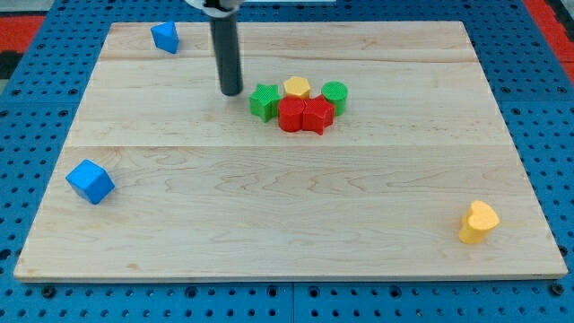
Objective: Point your arm at blue triangle
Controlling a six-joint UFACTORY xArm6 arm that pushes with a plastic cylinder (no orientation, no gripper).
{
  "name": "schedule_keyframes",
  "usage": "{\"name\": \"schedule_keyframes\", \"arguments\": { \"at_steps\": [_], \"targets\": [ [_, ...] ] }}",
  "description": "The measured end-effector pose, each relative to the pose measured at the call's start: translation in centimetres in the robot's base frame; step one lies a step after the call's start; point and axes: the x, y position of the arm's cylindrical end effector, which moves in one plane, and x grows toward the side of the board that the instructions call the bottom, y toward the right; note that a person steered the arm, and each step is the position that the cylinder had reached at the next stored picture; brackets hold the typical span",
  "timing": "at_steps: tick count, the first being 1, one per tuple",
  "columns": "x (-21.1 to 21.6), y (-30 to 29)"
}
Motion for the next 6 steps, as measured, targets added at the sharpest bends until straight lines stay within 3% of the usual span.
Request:
{"name": "schedule_keyframes", "arguments": {
  "at_steps": [2,3,4,5,6],
  "targets": [
    [-5.1,-13.3],
    [-9.0,-16.8],
    [-12.9,-17.2],
    [-12.6,-13.2],
    [-11.3,-14.0]
  ]
}}
